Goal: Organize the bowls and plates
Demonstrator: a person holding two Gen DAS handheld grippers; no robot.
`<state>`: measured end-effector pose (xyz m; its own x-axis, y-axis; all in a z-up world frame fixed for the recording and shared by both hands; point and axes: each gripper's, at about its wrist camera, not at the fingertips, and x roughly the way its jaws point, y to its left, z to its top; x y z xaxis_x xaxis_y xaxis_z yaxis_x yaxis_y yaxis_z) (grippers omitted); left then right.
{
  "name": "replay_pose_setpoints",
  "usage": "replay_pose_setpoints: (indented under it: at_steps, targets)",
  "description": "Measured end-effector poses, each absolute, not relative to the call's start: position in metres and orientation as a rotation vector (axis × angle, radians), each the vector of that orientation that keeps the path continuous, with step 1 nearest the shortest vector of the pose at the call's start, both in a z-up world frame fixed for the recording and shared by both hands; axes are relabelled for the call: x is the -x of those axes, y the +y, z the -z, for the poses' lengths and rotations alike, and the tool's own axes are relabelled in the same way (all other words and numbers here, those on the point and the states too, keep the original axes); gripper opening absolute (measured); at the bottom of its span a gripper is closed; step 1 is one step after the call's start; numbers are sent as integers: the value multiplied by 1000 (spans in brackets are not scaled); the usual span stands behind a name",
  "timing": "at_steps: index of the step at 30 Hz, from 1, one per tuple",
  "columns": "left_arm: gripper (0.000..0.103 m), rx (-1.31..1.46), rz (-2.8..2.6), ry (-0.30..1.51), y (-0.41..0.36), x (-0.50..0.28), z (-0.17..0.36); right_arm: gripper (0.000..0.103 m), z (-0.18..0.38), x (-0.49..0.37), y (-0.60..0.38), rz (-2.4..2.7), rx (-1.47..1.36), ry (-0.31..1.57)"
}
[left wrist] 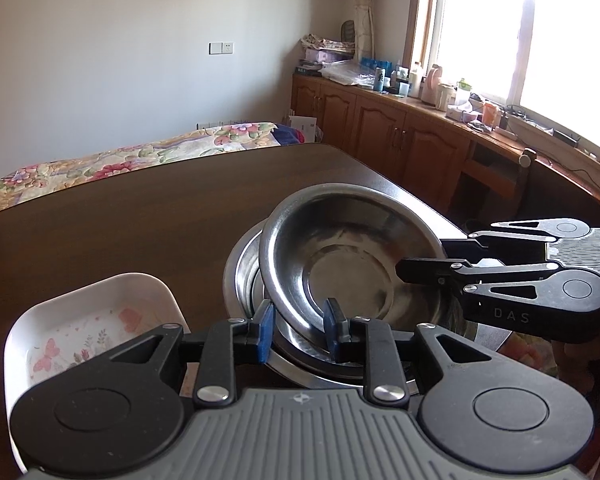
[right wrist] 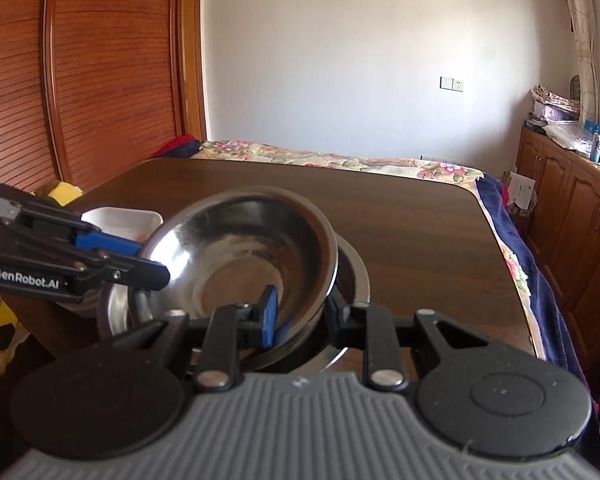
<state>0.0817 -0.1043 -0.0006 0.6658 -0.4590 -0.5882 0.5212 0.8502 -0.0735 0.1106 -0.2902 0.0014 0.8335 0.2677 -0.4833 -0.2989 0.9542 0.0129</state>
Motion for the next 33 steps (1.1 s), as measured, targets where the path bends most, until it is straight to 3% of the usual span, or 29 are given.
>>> replay_pose_setpoints:
  at_steps: [20, 25, 28, 29, 32, 33]
  targets:
    - [35, -73, 537, 573, -93, -70, -6, 29, -5, -108, -286, -285, 122, 459]
    - [48, -64, 508, 515, -93, -63, -4, 30, -5, -100, -289, -273, 74, 405]
    - [61, -40, 499, 482, -91, -59, 0, 37, -4, -95, -292, -247, 41, 353]
    - [67, -32, 494, 468, -90, -58, 1, 44, -2, -94, -293, -235, 27, 336]
    - [78, -21, 484, 450, -90, -57, 5, 48, 1, -91, -297, -211, -21, 311]
    - [85, -19, 478, 443, -90, -57, 7, 55, 3, -90, -298, -205, -37, 305]
